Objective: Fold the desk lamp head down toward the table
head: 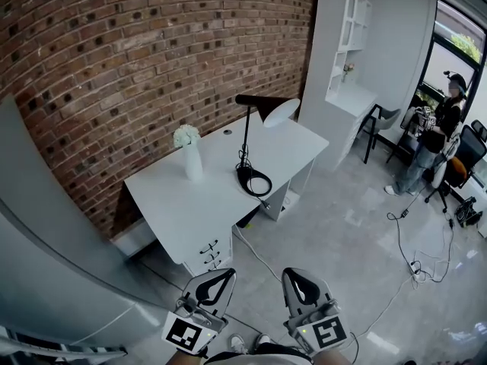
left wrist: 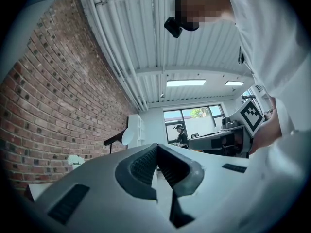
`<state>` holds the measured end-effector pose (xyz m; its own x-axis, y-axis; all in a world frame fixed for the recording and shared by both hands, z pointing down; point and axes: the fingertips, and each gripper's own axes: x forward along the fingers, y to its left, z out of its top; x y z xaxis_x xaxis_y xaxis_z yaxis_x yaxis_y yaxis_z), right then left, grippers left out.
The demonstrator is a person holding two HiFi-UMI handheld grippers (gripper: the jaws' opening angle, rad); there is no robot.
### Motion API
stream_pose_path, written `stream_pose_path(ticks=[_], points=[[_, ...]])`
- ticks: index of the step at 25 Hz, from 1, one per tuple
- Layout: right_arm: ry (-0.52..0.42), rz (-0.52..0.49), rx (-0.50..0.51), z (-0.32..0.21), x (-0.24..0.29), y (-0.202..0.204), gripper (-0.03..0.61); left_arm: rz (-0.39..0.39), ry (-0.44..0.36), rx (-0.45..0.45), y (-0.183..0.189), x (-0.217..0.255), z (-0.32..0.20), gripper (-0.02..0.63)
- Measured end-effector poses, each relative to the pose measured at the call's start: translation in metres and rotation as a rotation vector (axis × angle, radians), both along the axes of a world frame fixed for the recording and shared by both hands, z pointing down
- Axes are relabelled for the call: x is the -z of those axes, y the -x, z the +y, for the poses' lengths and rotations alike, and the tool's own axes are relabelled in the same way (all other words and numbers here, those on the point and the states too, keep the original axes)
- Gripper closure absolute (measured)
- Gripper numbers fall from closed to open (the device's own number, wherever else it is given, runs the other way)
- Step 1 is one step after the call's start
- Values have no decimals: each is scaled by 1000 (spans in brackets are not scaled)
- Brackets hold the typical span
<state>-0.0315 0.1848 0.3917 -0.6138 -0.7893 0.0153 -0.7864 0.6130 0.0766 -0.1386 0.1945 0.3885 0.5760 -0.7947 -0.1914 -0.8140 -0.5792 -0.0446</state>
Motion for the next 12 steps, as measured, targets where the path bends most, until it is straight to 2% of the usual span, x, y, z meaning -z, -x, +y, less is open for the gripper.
stream_pose_path(ticks=[5,12], points=[[-1,3,1,4,1,14,560,9,9,-14,8,-5,0,606],[0,-7,-12,-3,1,10,560,10,-8,-18,9,-1,-6,606]])
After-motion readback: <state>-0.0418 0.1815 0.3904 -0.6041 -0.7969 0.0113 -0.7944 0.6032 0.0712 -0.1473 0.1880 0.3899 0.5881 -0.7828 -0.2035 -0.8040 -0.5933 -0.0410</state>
